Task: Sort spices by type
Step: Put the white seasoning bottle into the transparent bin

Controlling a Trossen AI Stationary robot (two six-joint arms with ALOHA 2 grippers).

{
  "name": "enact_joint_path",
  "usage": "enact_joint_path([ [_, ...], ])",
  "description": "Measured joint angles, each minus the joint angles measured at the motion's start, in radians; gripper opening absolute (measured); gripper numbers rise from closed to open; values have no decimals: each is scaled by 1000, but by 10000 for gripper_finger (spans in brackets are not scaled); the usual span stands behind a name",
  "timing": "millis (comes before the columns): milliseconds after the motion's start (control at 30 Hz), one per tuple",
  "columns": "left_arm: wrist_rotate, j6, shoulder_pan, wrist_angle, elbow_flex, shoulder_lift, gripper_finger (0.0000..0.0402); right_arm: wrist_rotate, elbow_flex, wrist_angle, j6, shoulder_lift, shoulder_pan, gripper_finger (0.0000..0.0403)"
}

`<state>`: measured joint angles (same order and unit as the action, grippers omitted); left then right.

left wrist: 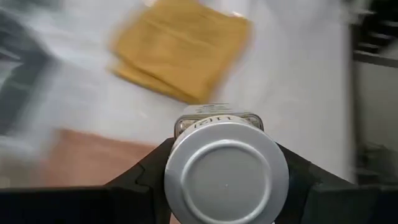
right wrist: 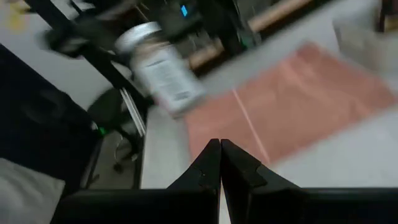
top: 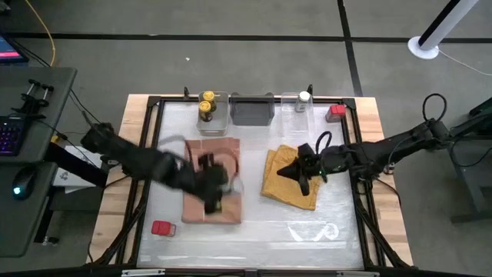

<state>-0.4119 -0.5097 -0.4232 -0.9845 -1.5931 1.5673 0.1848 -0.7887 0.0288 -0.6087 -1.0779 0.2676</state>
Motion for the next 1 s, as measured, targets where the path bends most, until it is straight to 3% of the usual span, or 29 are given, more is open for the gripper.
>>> enact_joint_path([
  [133,2,247,158,3,1,-16,168,1,-72,-41,120,-2,-47,8],
  [233,53,483,282,34,3,6,168,-1,-140,26,163,-14,-110,39],
  [367,183,739,443,137,9,48,168,-10,-268,203,231,-49,-188,126],
  [500,367,881,587,277,10,87,168,26,-408,416,316,-121,-240,227],
  [667,540,923,722,419,10,119,168,67,-549,648,336,-203,-297,304],
  [833,551,915,802,517,9,180,168,91,-596,838,280,-227,-354,315],
  [1000,551,785,833,637,9,296,168,161,-597,907,257,-185,-413,316],
])
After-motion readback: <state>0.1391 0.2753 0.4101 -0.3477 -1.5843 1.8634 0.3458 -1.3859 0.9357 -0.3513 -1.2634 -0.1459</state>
